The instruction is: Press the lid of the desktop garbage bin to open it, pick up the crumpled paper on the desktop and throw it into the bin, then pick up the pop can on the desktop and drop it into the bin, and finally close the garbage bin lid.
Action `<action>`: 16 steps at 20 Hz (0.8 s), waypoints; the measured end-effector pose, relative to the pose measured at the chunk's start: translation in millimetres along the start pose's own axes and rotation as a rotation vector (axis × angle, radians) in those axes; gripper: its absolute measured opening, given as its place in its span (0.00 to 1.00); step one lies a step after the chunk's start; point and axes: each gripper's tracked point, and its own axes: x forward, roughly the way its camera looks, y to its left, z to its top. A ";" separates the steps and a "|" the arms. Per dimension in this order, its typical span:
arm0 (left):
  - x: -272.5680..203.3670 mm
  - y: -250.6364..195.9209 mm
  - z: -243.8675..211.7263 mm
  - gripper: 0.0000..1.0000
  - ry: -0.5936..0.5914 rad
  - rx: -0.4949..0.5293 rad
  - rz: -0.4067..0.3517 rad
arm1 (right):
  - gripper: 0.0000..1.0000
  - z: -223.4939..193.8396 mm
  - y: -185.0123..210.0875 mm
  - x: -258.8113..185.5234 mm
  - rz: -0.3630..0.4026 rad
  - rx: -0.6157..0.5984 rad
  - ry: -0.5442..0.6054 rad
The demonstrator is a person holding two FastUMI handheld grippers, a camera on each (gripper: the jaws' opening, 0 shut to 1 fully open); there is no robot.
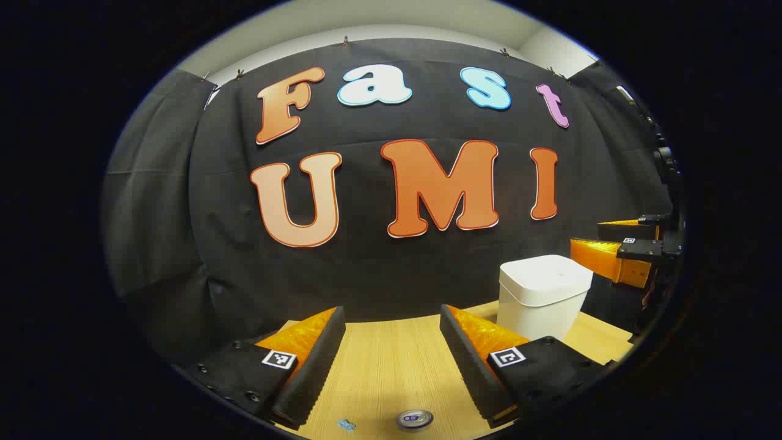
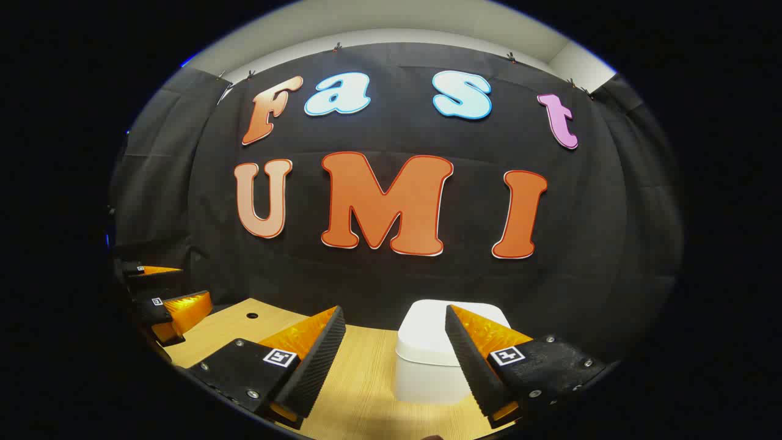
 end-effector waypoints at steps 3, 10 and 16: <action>-0.1 2.8 -1.2 0.99 0.001 0.004 0.014 | 0.99 -3.2 -3.6 4.5 0.002 0.002 0.004; 0.5 4.6 -3.8 0.99 0.011 0.002 0.042 | 0.99 -4.2 -8.8 14.4 0.007 -0.004 0.008; -2.7 -0.2 -7.1 0.99 0.019 0.008 0.047 | 0.99 -4.5 -15.2 16.6 0.027 0.007 0.004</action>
